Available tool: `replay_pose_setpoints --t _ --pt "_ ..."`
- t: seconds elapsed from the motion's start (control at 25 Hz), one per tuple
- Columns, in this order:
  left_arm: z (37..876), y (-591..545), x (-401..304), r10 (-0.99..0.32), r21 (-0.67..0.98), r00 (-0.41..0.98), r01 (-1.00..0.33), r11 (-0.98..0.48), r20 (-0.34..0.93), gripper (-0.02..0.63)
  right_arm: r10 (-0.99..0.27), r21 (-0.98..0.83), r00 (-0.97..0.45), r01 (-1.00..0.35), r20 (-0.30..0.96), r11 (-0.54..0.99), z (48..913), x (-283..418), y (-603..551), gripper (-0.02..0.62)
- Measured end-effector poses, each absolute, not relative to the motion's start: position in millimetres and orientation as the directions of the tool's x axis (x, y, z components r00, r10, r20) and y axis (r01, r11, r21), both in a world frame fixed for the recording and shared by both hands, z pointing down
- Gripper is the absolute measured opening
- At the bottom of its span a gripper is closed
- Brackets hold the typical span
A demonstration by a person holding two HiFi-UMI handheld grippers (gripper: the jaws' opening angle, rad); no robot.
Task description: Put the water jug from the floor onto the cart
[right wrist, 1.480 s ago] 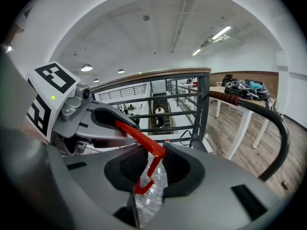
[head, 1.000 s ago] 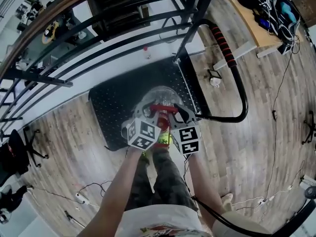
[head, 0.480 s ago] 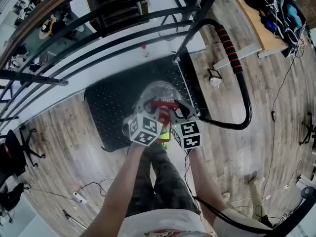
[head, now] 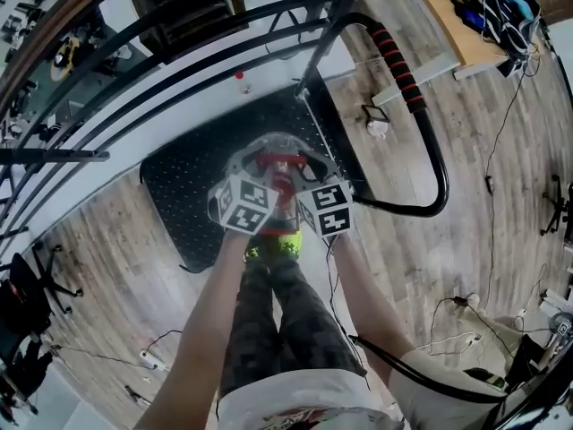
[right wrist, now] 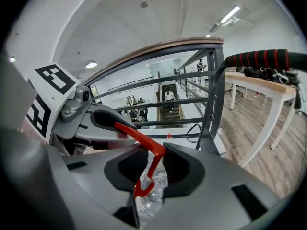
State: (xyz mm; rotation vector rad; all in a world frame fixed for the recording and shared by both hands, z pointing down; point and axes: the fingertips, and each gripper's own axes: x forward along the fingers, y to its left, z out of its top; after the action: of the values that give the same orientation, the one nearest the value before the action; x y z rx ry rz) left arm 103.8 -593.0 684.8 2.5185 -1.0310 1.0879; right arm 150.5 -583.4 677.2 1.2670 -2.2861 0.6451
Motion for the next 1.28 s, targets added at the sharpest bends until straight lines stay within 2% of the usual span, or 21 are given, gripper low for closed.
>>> replay_pose_setpoints --t 1.28 --pt "698.1 -663.4 114.9 -0.533 -0.066 0.505 -0.681 -0.73 0.679 0.072 -0.653 -0.218 -0.485 -0.866 0.583 0.449 700.6 166.2 -652.6 0.089"
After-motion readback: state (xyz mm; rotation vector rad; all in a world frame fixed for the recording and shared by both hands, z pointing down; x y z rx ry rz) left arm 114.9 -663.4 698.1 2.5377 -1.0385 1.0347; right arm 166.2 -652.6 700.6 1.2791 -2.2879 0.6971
